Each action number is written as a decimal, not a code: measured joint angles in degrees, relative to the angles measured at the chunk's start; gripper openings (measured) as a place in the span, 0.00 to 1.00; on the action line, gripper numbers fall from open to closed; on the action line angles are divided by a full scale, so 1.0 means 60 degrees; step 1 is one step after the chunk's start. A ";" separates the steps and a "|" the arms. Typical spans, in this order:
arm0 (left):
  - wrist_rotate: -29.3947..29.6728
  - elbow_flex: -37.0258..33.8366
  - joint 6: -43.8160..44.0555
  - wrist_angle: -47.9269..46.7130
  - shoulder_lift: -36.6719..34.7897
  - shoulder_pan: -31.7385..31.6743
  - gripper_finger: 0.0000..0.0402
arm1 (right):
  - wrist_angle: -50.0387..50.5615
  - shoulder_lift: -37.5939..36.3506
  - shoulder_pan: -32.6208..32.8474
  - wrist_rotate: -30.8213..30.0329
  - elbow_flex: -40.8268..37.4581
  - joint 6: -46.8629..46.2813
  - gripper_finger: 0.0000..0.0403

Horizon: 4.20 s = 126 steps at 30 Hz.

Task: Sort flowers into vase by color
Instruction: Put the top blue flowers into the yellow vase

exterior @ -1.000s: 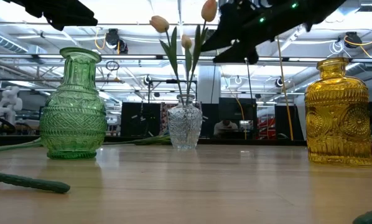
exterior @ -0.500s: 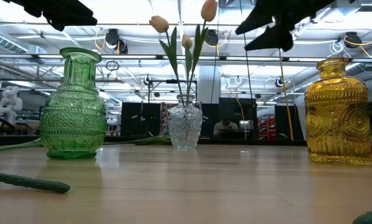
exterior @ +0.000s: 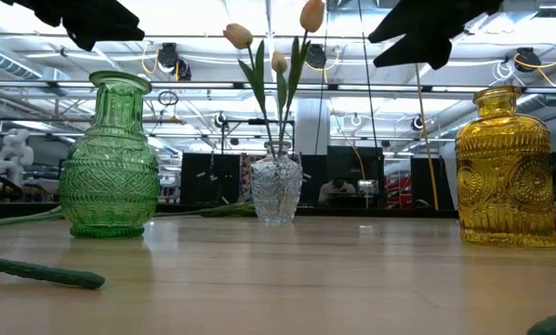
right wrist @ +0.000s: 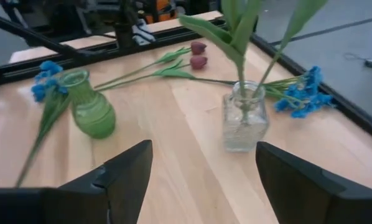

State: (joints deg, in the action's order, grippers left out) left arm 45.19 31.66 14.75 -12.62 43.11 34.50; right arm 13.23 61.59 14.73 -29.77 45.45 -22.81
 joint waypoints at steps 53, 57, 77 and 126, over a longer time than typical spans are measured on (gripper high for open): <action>0.1587 -0.0004 0.5458 -0.1326 0.0468 0.0035 0.40 | -0.0326 0.1092 0.2679 -0.1111 -0.0004 -0.0681 0.63; 0.1548 -0.0004 0.5457 -0.1821 0.0470 -0.0440 0.40 | -0.0319 0.1092 0.2679 -0.1124 -0.0004 -0.0589 0.63; 0.0677 0.0000 0.2380 -0.1963 0.0816 -0.3151 0.40 | -0.0389 0.1088 0.2601 -0.2867 -0.0004 0.0797 0.63; -0.7151 0.0004 -0.3104 0.2406 0.6358 -1.0661 0.42 | -0.0835 0.1084 0.2064 -0.2946 -0.0004 0.1425 0.63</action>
State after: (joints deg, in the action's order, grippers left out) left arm 2.28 31.68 -3.88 1.82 81.26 -29.47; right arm 8.22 68.10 27.11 -47.44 45.43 -14.27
